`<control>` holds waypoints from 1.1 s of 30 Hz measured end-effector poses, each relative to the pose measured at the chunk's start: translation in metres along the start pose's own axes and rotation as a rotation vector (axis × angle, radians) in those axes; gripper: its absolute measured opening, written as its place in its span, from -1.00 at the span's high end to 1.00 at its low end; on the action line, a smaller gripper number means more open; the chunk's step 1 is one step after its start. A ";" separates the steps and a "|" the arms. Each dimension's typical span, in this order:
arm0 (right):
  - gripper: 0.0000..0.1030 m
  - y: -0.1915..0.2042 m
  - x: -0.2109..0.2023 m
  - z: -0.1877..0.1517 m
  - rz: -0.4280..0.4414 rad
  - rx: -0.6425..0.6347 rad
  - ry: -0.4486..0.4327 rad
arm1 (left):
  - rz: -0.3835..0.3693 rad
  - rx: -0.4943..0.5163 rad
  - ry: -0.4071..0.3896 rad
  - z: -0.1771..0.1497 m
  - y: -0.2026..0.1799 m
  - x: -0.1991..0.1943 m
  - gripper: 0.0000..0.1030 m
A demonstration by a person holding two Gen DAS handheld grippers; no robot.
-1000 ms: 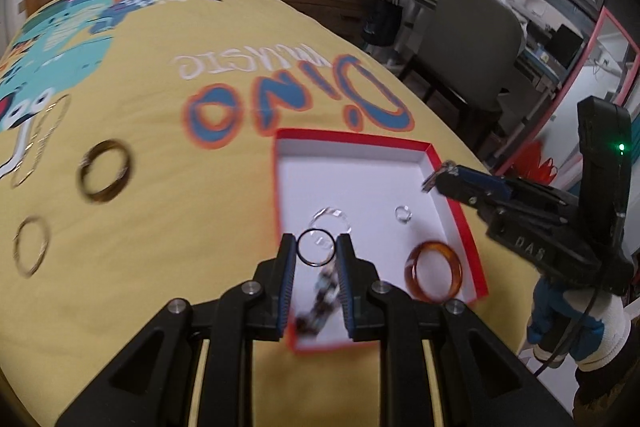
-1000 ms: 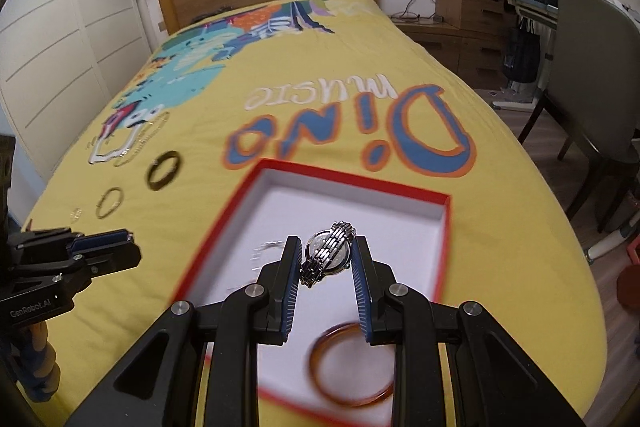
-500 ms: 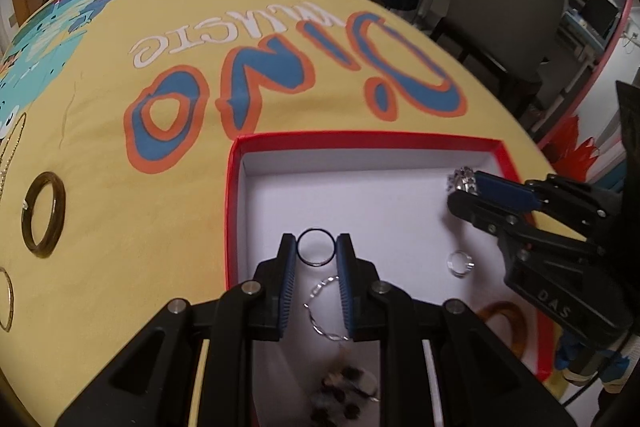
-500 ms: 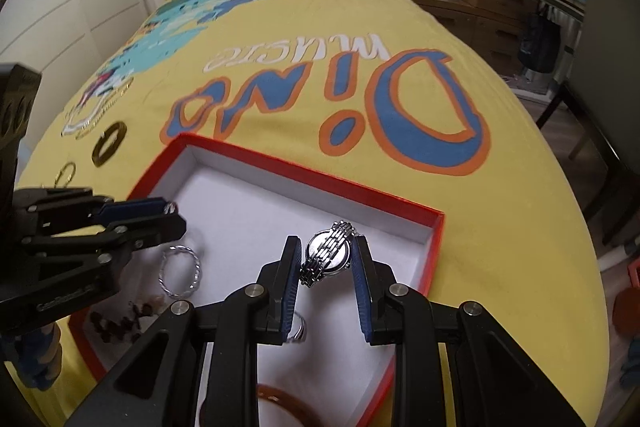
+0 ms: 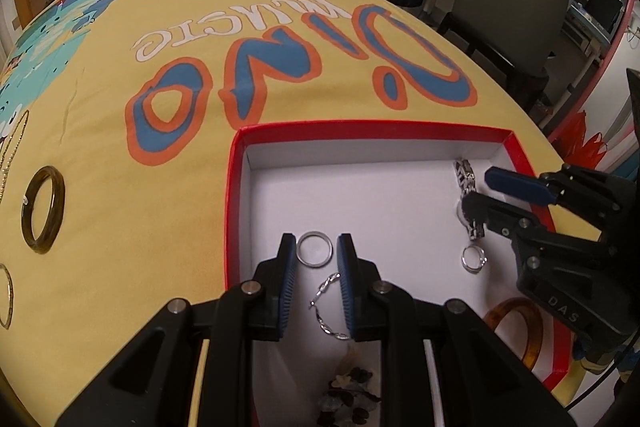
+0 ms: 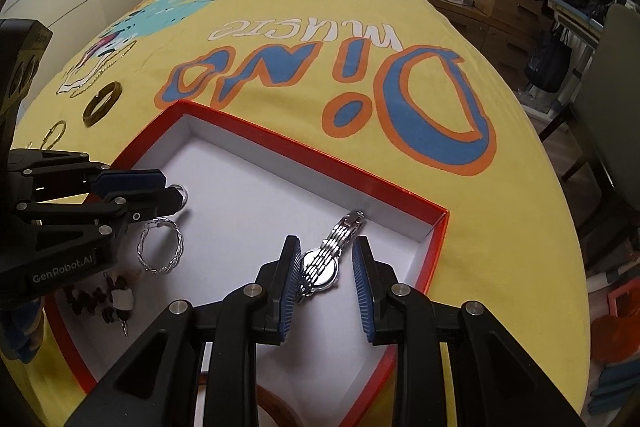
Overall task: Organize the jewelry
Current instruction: 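Carry the small ring and silver watch into the red box and release them, then withdraw both open tools from the red box toward the loose hoops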
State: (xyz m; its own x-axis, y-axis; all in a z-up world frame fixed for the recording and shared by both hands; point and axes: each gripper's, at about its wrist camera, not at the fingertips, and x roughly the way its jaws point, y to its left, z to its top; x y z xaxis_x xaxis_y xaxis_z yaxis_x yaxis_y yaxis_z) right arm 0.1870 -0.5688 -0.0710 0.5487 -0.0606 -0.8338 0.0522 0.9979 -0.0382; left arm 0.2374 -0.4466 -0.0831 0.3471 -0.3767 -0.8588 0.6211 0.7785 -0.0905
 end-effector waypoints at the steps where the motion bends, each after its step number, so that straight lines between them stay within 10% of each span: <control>1: 0.40 0.000 0.000 0.001 -0.004 -0.001 0.000 | 0.002 0.002 0.003 0.000 -0.001 -0.001 0.61; 16: 0.07 -0.014 -0.083 -0.020 -0.010 0.113 -0.118 | -0.011 0.028 -0.088 -0.017 -0.014 -0.080 0.51; 33: 0.01 0.055 -0.198 -0.054 0.029 0.132 -0.226 | 0.040 0.046 -0.228 -0.085 0.001 -0.209 0.38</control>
State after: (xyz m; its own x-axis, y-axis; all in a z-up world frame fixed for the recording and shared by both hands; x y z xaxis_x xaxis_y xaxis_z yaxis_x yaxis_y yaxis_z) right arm 0.0359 -0.5011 0.0624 0.7230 -0.0498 -0.6890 0.1336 0.9887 0.0686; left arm 0.1053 -0.3243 0.0534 0.5189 -0.4535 -0.7246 0.6328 0.7737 -0.0311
